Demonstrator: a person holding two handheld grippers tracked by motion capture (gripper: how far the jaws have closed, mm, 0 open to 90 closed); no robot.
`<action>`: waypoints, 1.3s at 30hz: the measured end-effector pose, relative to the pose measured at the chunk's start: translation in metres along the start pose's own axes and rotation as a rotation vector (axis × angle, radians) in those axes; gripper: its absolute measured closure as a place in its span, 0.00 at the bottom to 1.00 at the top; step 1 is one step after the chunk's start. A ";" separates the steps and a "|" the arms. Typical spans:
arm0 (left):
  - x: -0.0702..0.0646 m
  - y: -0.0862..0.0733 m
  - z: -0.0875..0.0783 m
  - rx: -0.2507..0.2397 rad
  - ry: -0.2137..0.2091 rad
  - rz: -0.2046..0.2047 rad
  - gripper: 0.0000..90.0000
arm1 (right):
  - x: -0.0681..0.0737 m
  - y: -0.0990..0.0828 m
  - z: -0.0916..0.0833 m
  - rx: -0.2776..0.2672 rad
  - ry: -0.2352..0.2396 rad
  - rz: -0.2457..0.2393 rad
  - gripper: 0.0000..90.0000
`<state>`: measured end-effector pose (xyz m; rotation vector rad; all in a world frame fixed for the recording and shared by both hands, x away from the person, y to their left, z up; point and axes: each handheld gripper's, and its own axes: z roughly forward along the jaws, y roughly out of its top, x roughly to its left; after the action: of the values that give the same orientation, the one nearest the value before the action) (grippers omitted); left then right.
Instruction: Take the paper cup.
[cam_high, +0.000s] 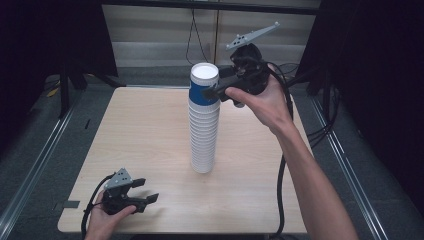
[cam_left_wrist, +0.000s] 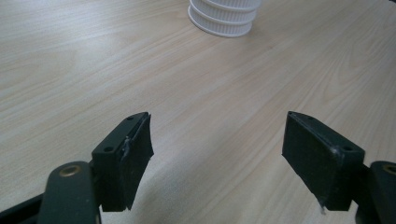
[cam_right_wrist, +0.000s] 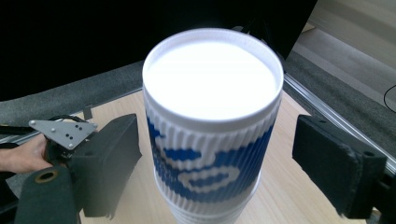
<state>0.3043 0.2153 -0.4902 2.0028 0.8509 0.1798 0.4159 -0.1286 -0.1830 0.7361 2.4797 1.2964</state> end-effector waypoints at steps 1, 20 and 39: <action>0.000 0.000 0.000 0.002 -0.002 -0.001 0.27 | -0.001 0.003 0.001 -0.002 0.004 0.002 0.17; 0.000 0.000 0.000 0.006 -0.004 0.001 0.27 | 0.004 0.017 0.016 0.027 0.008 -0.030 0.29; 0.000 0.000 0.001 0.008 -0.008 0.004 0.27 | 0.006 0.019 0.011 -0.020 0.000 -0.040 0.30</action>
<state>0.3043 0.2149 -0.4908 2.0115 0.8441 0.1704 0.4216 -0.1092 -0.1737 0.6787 2.4642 1.3053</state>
